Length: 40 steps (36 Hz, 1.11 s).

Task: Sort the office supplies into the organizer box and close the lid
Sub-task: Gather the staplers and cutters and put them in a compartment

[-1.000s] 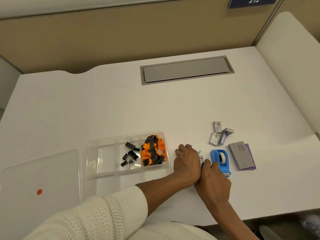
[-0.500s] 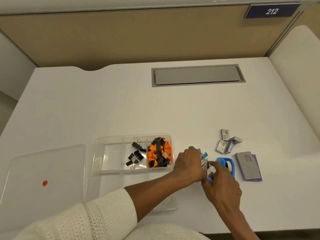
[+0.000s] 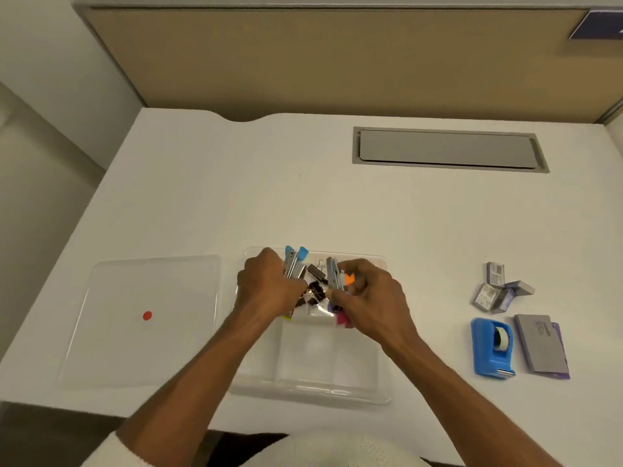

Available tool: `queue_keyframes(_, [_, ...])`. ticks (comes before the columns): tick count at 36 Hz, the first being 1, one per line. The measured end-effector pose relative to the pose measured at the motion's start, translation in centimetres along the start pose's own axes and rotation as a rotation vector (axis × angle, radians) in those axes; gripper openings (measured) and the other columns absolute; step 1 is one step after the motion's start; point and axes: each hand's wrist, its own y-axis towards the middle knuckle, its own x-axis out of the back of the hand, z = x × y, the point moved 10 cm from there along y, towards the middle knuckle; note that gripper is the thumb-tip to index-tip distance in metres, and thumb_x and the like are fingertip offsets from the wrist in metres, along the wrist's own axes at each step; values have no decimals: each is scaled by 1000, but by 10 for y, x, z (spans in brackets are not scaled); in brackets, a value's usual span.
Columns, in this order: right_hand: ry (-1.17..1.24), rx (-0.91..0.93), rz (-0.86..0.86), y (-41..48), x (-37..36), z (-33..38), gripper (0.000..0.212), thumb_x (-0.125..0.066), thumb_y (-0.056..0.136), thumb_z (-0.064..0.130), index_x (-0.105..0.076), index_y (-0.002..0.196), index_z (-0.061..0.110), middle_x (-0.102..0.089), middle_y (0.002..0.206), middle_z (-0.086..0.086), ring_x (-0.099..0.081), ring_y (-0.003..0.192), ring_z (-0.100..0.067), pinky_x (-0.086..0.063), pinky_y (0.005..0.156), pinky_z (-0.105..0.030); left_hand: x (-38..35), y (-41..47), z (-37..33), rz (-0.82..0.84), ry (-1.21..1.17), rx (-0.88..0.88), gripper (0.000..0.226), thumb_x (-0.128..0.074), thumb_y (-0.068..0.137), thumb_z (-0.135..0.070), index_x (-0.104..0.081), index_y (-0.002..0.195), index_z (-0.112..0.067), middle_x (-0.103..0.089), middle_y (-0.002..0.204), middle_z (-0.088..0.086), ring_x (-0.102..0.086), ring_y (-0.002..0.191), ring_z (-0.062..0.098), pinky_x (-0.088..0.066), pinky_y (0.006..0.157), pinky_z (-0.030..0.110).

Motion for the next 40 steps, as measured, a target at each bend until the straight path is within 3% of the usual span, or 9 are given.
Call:
queue_keyframes(4, [68,5,107,16,-57,28,41,-81,80,27,-66,118,25,-77,68,4,-75,54,-12,-66,59,-40,12,23,44,-32,-42,123,38,-86,67,-39,-68,85,-10,-74,85,7,-71,79,30,-45,57,29])
queue_keyframes(8, [64,-23,111,30,-91,39,41,-78,78,29,-67,117,25,-79,71,0,-75,54,-17,-66,61,-42,11,38,69,-17,-74,186,57,-89,57,-52,-69,87,-8,-73,87,11,-73,84,32,-34,49,26])
queue_keyframes(12, [59,-71,91,38,-106,37,38,-81,79,29,-67,114,26,-78,95,-6,-75,55,-16,-66,58,-39,9,44,75,-15,-18,157,47,-88,62,-44,-70,87,-9,-72,88,11,-72,82,33,-33,46,26])
queue_keyframes(16, [-32,-60,50,41,-109,39,41,-80,77,35,-69,115,27,-77,101,-1,-76,62,-15,-66,66,-41,8,44,74,-26,43,134,44,-90,70,-39,-65,88,-8,-59,79,6,-65,82,32,-33,47,28])
queue_keyframes(20, [-54,-56,19,44,-107,43,42,-80,74,34,-70,114,27,-73,101,2,-76,70,-16,-65,70,-43,5,51,72,-41,100,87,42,-90,73,-37,-56,73,-12,-66,83,11,-70,87,36,-41,57,30])
queue_keyframes(25, [-40,-61,-2,47,-107,42,44,-81,73,32,-70,114,26,-75,107,-3,-76,69,-18,-65,71,-44,6,50,57,-141,188,-31,20,-81,84,-24,-71,92,-9,-75,97,15,-73,90,37,-54,66,33])
queue_keyframes(29, [-23,-80,-5,46,-104,36,39,-81,76,33,-68,113,28,-78,92,0,-75,56,-13,-65,67,-37,5,44,51,-194,164,-74,19,-75,89,-18,-59,85,-9,-71,94,16,-64,79,35,-45,61,35])
queue_keyframes(34, [27,-91,-4,44,-100,32,35,-79,76,30,-69,110,28,-76,67,4,-73,50,-12,-65,64,-35,3,38,53,-242,79,-126,18,-75,91,-16,-67,102,-4,-72,102,14,-70,94,36,-46,71,36])
queue_keyframes(40, [5,-63,-26,43,-96,38,31,-79,80,37,-69,108,29,-75,61,2,-71,48,-11,-61,59,-29,14,30,52,-345,-29,-182,27,-81,89,-13,-65,109,-5,-59,117,12,-70,85,32,-41,67,28])
